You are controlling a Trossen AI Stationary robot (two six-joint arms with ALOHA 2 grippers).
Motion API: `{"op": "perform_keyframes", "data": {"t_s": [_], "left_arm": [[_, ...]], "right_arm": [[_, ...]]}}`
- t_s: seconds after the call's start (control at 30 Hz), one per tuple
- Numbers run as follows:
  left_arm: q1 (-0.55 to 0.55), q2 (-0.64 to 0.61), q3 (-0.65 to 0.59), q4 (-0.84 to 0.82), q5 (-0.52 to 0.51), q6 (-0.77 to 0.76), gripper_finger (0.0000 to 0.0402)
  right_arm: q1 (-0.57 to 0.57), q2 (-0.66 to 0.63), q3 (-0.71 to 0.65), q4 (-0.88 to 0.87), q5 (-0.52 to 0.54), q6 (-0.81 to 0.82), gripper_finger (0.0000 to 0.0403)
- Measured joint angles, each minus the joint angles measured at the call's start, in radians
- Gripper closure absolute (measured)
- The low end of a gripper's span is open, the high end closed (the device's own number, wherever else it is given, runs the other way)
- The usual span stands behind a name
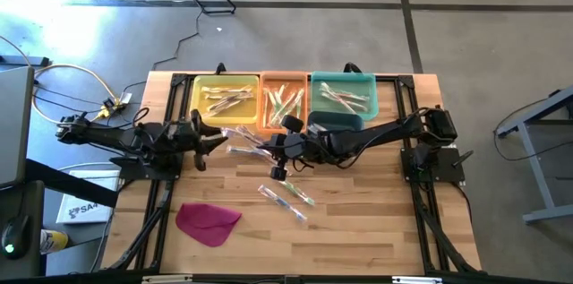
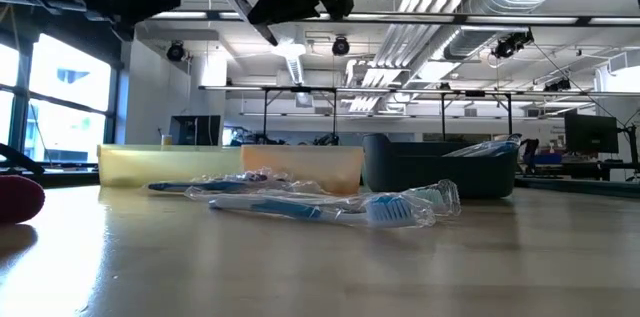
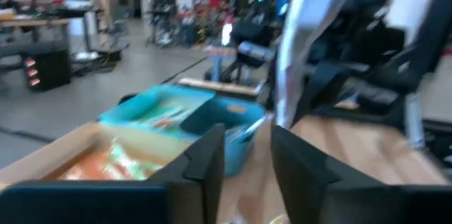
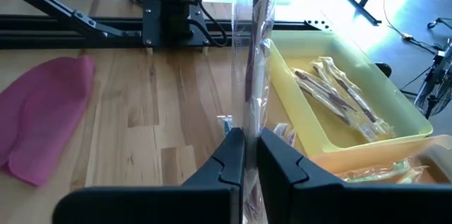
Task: Pick & Place Toothbrushes
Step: Put the violet toothbrush into the yellow bin
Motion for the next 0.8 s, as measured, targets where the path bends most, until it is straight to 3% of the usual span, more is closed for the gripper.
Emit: {"op": "perform_keyframes", "data": {"t_s": [0.2, 0.8], "left_arm": [[0.0, 0.018, 0.0, 0.104, 0.102, 0.007, 0.0249], [0.0, 0.285, 0.0, 0.414, 0.147, 0.177, 0.0247]], "right_arm": [[0.0, 0.002, 0.0, 0.0, 0.0, 0.002, 0.039], [0.0, 0.003, 0.0, 0.002, -0.026, 0.003, 0.039]]}}
